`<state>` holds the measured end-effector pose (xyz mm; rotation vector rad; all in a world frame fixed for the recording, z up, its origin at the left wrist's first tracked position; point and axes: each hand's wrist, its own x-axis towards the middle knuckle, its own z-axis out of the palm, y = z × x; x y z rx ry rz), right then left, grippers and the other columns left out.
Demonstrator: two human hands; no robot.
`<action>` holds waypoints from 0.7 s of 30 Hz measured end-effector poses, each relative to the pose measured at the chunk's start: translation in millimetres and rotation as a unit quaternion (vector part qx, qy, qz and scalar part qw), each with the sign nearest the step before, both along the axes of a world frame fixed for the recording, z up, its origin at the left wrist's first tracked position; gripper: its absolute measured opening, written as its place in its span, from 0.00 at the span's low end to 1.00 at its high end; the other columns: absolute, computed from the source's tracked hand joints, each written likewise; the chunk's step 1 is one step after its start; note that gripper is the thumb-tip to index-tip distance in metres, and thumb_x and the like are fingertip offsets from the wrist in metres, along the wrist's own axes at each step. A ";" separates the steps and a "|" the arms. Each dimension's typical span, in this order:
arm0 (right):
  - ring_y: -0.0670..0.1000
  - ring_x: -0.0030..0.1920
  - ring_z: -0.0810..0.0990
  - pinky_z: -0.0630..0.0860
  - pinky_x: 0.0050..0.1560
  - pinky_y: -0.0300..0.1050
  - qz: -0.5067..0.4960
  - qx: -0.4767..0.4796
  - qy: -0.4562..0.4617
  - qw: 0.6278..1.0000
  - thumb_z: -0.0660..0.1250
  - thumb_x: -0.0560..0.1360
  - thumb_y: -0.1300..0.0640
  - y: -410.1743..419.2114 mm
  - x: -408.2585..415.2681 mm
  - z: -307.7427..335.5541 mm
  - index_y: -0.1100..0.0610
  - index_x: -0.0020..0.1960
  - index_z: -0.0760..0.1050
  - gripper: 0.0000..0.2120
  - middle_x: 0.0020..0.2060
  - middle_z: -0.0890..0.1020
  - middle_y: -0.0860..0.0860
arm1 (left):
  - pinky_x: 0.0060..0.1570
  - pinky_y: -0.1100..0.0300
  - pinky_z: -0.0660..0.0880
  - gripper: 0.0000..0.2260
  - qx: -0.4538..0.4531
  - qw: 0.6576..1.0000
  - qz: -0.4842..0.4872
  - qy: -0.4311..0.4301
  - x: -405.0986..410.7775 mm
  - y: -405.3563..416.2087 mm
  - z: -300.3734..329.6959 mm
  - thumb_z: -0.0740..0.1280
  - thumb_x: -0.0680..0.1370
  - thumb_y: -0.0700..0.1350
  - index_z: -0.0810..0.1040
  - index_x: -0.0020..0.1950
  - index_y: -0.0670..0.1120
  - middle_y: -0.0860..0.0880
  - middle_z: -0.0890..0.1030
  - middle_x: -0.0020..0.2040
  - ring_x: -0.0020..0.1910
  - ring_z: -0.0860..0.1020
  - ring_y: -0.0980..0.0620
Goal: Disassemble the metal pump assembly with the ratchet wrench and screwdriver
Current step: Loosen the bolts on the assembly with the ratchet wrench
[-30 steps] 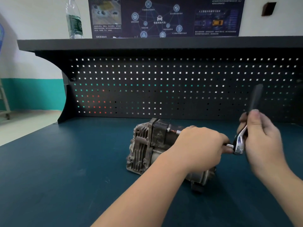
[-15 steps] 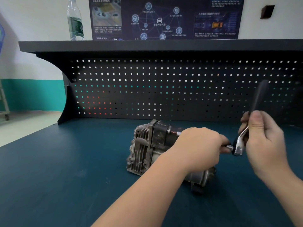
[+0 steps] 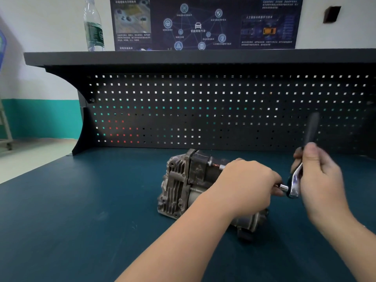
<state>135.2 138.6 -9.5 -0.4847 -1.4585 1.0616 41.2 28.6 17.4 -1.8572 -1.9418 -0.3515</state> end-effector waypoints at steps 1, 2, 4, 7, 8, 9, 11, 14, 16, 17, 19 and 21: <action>0.46 0.23 0.66 0.64 0.26 0.40 0.035 -0.115 -0.004 0.993 0.56 0.80 0.44 2.0 -2.0 -4.1 0.51 0.37 0.71 0.18 0.24 0.70 0.47 | 0.35 0.57 0.55 0.06 0.004 1.000 0.010 0.010 0.9 -1.0 -0.9 0.62 0.79 0.49 0.79 0.50 0.52 0.51 0.79 0.43 0.35 0.66 0.49; 0.47 0.21 0.65 0.63 0.24 0.39 0.106 -0.239 -0.015 0.965 0.57 0.81 0.46 3.0 -5.1 -8.5 0.54 0.37 0.70 0.17 0.25 0.69 0.50 | 0.33 0.58 0.54 0.06 0.009 1.000 0.018 0.016 1.6 -1.4 -1.8 0.62 0.79 0.49 0.78 0.49 0.52 0.50 0.79 0.43 0.35 0.65 0.49; 0.45 0.15 0.59 0.57 0.17 0.34 0.215 -0.376 -0.026 0.901 0.57 0.81 0.50 3.0 -8.6 -12.9 0.56 0.38 0.66 0.15 0.25 0.67 0.52 | 0.35 0.58 0.57 0.06 0.012 0.999 0.020 0.022 1.4 -0.1 -3.3 0.61 0.79 0.50 0.76 0.47 0.52 0.51 0.79 0.43 0.37 0.69 0.48; 0.47 0.20 0.65 0.64 0.22 0.38 0.134 -0.281 -0.014 0.950 0.58 0.81 0.48 7.4 -5.1 -8.7 0.56 0.38 0.70 0.16 0.27 0.69 0.51 | 0.47 0.55 0.65 0.09 -0.010 1.000 -0.002 0.007 0.5 1.4 -1.2 0.60 0.80 0.52 0.77 0.50 0.51 0.50 0.79 0.46 0.45 0.74 0.48; 0.47 0.23 0.67 0.66 0.26 0.40 0.066 -0.178 -0.011 0.982 0.58 0.81 0.46 7.8 -2.7 -4.6 0.53 0.38 0.72 0.17 0.27 0.69 0.50 | 0.46 0.55 0.65 0.11 -0.021 1.000 -0.009 -0.014 0.5 1.1 0.0 0.59 0.80 0.53 0.78 0.52 0.51 0.50 0.80 0.46 0.43 0.72 0.48; 0.46 0.25 0.68 0.66 0.28 0.41 0.012 -0.065 -0.017 0.998 0.56 0.80 0.43 6.4 -0.6 -1.0 0.53 0.38 0.73 0.18 0.26 0.70 0.49 | 0.44 0.55 0.64 0.12 -0.028 0.999 -0.013 -0.030 0.5 0.3 1.3 0.58 0.81 0.53 0.79 0.54 0.51 0.50 0.80 0.46 0.41 0.71 0.48; 0.45 0.24 0.69 0.67 0.27 0.40 -0.033 0.058 -0.029 0.997 0.54 0.78 0.39 0.4 0.4 1.9 0.51 0.40 0.72 0.19 0.23 0.71 0.48 | 0.42 0.56 0.61 0.11 -0.026 0.999 -0.013 -0.029 0.6 -0.4 2.8 0.58 0.81 0.51 0.79 0.54 0.51 0.50 0.80 0.46 0.42 0.73 0.47; 0.49 0.27 0.69 0.65 0.28 0.41 -0.004 -0.135 -0.052 0.989 0.56 0.81 0.45 2.7 -3.4 -9.9 0.53 0.38 0.71 0.17 0.27 0.71 0.49 | 0.49 0.54 0.66 0.09 -0.020 1.000 -0.001 0.014 1.1 1.7 -2.3 0.60 0.80 0.49 0.80 0.48 0.51 0.51 0.81 0.45 0.53 0.76 0.48; 0.48 0.18 0.63 0.60 0.21 0.36 0.170 -0.359 -0.040 0.917 0.56 0.82 0.49 2.3 -7.7 -18.7 0.55 0.40 0.68 0.15 0.27 0.69 0.51 | 0.55 0.52 0.67 0.08 -0.014 0.999 0.002 0.034 0.8 4.3 -6.7 0.60 0.80 0.49 0.79 0.47 0.52 0.52 0.82 0.46 0.57 0.75 0.49; 0.46 0.15 0.59 0.56 0.18 0.33 0.216 -0.406 -0.027 0.888 0.56 0.82 0.51 3.3 -8.9 -20.6 0.55 0.40 0.67 0.14 0.25 0.67 0.51 | 0.55 0.52 0.67 0.08 -0.010 0.999 0.002 0.036 0.5 5.2 -7.6 0.60 0.80 0.49 0.79 0.47 0.52 0.52 0.82 0.47 0.58 0.75 0.50; 0.45 0.16 0.60 0.57 0.18 0.33 0.200 -0.378 -0.012 0.904 0.57 0.81 0.50 7.4 -9.4 -18.6 0.55 0.39 0.68 0.15 0.25 0.67 0.51 | 0.53 0.53 0.67 0.08 -0.009 1.000 -0.004 0.021 -0.6 5.1 -6.0 0.60 0.80 0.49 0.79 0.49 0.53 0.52 0.82 0.47 0.56 0.75 0.49; 0.46 0.22 0.66 0.63 0.23 0.39 0.102 -0.195 0.020 0.975 0.58 0.81 0.46 9.8 -5.7 -11.2 0.53 0.38 0.71 0.16 0.26 0.69 0.49 | 0.46 0.55 0.65 0.09 -0.017 1.000 -0.011 -0.014 -0.6 3.8 -2.2 0.60 0.80 0.50 0.79 0.52 0.52 0.51 0.81 0.48 0.50 0.76 0.47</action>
